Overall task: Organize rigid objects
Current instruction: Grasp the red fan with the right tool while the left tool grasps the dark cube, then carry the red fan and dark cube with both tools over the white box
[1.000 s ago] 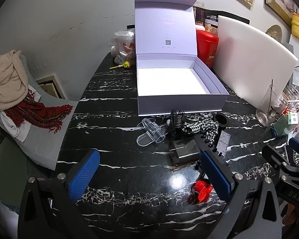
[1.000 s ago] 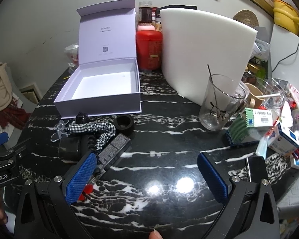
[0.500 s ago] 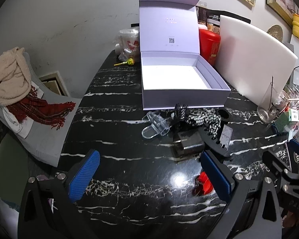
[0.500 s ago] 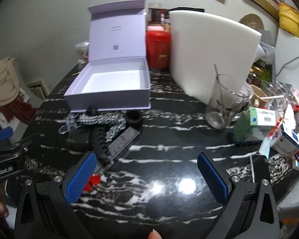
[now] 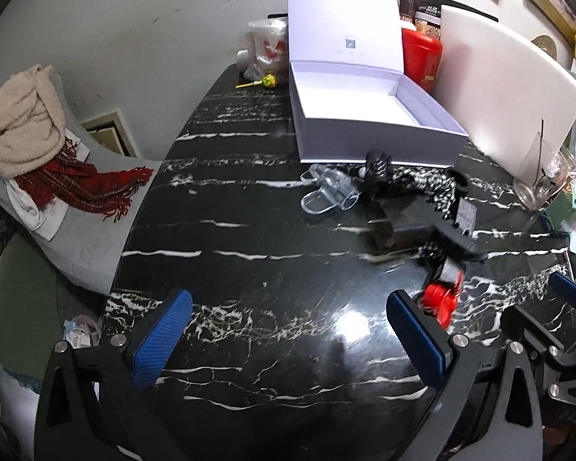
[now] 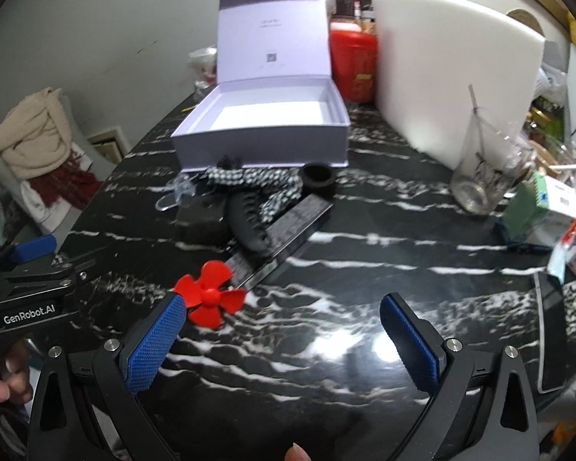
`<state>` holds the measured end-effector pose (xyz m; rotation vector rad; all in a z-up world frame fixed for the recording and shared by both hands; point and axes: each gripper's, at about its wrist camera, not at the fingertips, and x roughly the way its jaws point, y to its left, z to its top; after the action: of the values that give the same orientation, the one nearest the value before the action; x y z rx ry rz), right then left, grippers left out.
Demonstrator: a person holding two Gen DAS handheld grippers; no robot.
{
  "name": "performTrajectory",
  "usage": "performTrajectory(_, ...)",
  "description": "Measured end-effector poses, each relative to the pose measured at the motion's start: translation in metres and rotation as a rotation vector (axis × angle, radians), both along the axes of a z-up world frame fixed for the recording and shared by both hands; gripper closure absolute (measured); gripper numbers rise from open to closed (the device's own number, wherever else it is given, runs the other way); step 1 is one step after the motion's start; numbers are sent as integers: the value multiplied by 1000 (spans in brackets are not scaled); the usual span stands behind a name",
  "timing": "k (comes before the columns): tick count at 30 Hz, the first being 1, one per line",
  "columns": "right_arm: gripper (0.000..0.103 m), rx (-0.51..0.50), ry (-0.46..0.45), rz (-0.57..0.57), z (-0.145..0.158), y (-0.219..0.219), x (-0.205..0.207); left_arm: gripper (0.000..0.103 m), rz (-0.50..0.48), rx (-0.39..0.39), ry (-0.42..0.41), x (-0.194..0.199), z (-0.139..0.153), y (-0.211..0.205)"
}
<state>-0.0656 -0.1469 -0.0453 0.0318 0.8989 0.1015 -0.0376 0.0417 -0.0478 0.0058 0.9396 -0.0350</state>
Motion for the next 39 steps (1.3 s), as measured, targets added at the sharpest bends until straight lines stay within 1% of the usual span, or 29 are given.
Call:
performTrajectory(4, 0, 17, 2, 16, -8, 7, 3, 0, 1, -11, 16, 2, -8, 7)
performTrajectory(8, 6, 14, 4, 36, -17, 16, 10, 0, 6, -7, 26, 5, -14, 16)
performTrajectory(13, 9, 34, 33, 65, -29, 23, 20, 0, 20, -2, 38, 12, -21, 26)
performTrajectory(16, 17, 51, 65, 83, -36, 25, 28, 0, 30, -8, 50, 18, -24, 30)
performTrajectory(18, 26, 64, 94, 99, -41, 25, 33, 0, 31, -9, 52, 22, -24, 31)
performTrajectory(19, 27, 65, 103, 105, -42, 26, 35, 0, 29, -8, 52, 24, -24, 30)
performTrajectory(20, 32, 53, 98, 109, -41, 27, 34, 0, 26, -6, 52, 26, -24, 29)
performTrajectory(21, 39, 55, 105, 123, -41, 27, 35, 0, 22, -4, 52, 29, -24, 27)
performTrajectory(22, 44, 61, 107, 132, -41, 26, 35, 0, 15, -4, 52, 31, -24, 25)
performTrajectory(23, 51, 70, 112, 140, -40, 25, 35, 0, 6, -7, 50, 33, -23, 22)
performTrajectory(27, 51, 103, 128, 144, -40, 14, 34, 0, -37, -16, 43, 41, -21, 9)
performTrajectory(30, 51, 136, 151, 144, -38, 1, 31, 0, -81, -46, 41, 48, -19, -4)
performTrajectory(33, 51, 130, 145, 137, -33, -12, 24, 0, -134, -75, 40, 55, -18, -21)
performTrajectory(37, 51, 108, 121, 117, -26, -29, 15, 0, -197, -94, 36, 65, -19, -45)
performTrajectory(39, 51, 95, 109, 100, -23, -36, 12, 2, -210, -94, 41, 69, -22, -56)
